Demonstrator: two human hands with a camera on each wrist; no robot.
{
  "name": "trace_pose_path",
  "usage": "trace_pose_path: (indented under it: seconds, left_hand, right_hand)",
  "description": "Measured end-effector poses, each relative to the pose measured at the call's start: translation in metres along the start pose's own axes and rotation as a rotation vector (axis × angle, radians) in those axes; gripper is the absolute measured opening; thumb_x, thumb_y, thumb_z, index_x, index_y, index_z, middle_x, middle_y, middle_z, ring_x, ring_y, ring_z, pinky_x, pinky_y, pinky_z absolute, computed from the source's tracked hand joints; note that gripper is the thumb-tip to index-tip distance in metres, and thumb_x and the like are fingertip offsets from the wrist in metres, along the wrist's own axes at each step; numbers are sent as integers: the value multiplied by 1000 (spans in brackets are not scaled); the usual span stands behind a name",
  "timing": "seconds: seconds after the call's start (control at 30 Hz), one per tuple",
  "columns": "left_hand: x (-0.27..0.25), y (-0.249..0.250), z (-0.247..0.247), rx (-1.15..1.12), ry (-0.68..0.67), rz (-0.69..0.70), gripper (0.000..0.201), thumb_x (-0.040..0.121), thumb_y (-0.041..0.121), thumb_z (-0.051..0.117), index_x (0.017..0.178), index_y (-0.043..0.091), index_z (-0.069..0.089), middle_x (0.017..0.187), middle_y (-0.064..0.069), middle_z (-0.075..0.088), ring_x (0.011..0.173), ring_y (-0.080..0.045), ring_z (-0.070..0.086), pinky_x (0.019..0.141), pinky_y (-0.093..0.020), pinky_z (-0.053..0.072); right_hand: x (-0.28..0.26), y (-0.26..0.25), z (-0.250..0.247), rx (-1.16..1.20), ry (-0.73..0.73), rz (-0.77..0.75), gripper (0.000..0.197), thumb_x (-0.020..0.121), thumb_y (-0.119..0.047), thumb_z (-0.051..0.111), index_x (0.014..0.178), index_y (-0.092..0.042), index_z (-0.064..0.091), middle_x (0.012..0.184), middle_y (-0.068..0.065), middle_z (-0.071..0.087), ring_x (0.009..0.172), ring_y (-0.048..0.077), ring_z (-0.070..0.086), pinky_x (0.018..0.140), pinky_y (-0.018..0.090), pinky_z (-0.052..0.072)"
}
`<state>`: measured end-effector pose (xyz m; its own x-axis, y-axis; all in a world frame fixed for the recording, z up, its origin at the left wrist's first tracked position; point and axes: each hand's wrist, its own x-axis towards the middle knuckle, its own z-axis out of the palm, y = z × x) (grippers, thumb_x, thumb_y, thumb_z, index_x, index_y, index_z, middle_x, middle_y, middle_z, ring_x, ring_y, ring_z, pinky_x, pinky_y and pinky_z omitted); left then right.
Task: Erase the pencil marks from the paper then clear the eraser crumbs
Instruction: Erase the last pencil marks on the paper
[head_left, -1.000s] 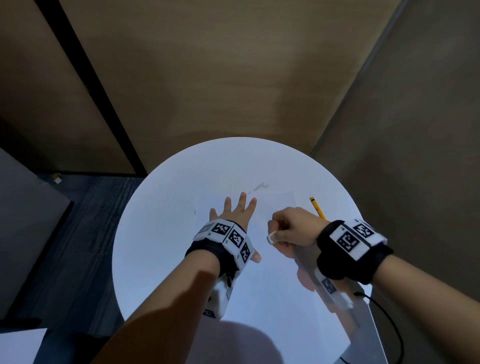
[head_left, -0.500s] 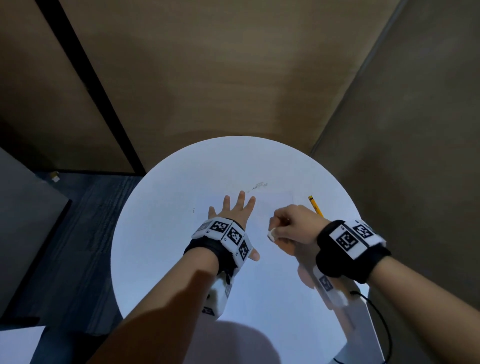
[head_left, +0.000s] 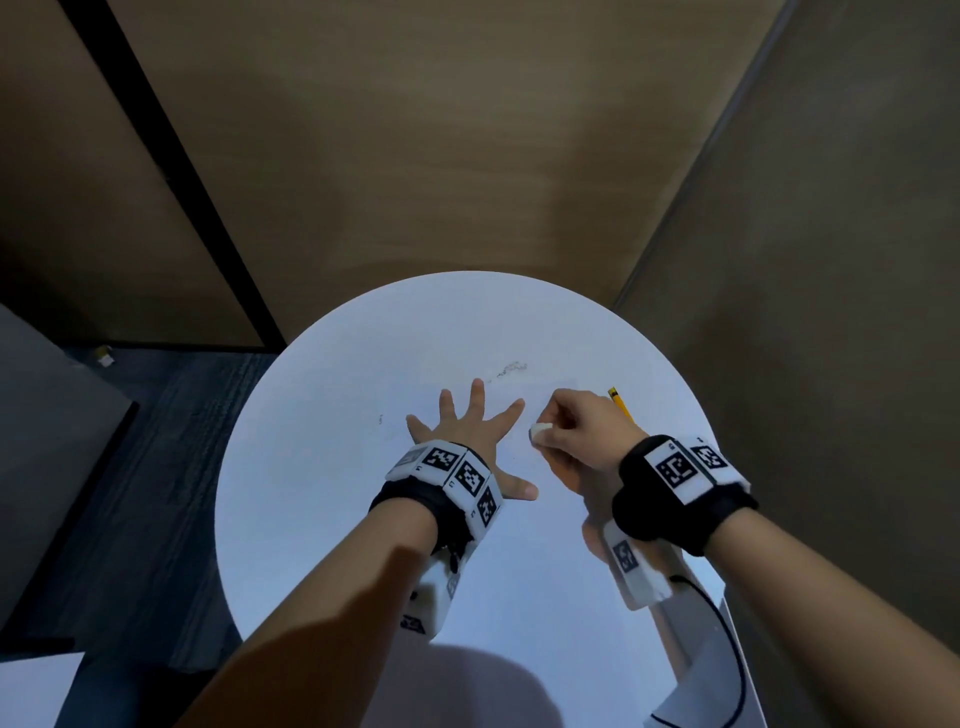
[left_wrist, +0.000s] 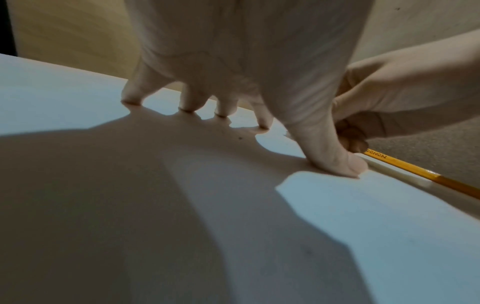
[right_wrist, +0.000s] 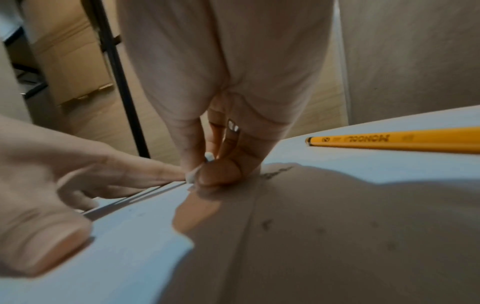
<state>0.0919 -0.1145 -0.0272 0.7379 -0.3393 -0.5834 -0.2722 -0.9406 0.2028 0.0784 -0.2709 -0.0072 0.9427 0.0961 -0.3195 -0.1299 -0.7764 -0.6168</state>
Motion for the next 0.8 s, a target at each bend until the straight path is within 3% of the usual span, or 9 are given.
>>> trace_pose_path:
  seconds: [0.1, 0.27, 0.43, 0.5, 0.63, 0.7, 0.8]
  left_hand:
    - [-1, 6, -3, 3, -13, -34, 100, 72, 74, 58, 144, 52, -9, 155, -2, -27, 141, -42, -17, 103, -73, 3]
    - [1, 9, 0, 41, -4, -45, 100, 71, 76, 56, 142, 54, -11, 155, -5, -28, 140, -45, -17, 101, -74, 4]
    - [1, 9, 2, 59, -6, -45, 101, 71, 79, 52, 141, 54, -15, 153, -6, -31, 140, -46, -18, 102, -74, 5]
    - [1, 10, 2, 59, -9, -47, 101, 71, 78, 52, 142, 53, -15, 153, -6, -31, 140, -46, -18, 102, -74, 4]
    - [0, 10, 2, 62, -2, -46, 101, 72, 77, 54, 143, 52, -13, 154, -7, -29, 140, -46, -18, 102, -74, 5]
    - [0, 10, 1, 57, -4, -45, 100, 72, 77, 53, 143, 52, -14, 154, -6, -29, 140, -46, -18, 102, -73, 5]
    - [0, 10, 1, 54, -9, -48, 100, 72, 78, 53, 142, 53, -15, 154, -6, -30, 140, -46, -18, 102, -73, 5]
  right_hand:
    - [1, -1, -3, 14, 47, 8, 19, 86, -19, 63, 72, -17, 51, 74, -3, 58, 70, 13, 53, 65, 24, 42]
    - [-14, -6, -2, -90, -278, -24, 16, 85, -13, 61, 73, -16, 52, 70, -7, 56, 68, 9, 53, 65, 20, 42]
    - [0, -8, -3, -68, 12, -27, 11, 87, -18, 61, 78, -13, 55, 77, -2, 57, 76, 15, 51, 60, 16, 38]
    - [-3, -7, 0, -71, -30, -42, 12, 86, -16, 60, 76, -14, 54, 73, -3, 56, 74, 15, 51, 59, 16, 37]
    - [-14, -8, -6, -116, -288, -34, 19, 83, -15, 65, 69, -18, 53, 68, -8, 57, 66, 6, 53, 62, 18, 41]
    - [-7, -11, -9, -159, -241, -37, 14, 83, -17, 66, 74, -15, 56, 71, -6, 58, 68, 7, 54, 63, 20, 41]
    - [3, -12, -7, -198, -53, -34, 12, 85, -20, 63, 80, -12, 55, 84, 3, 59, 80, 17, 51, 63, 25, 37]
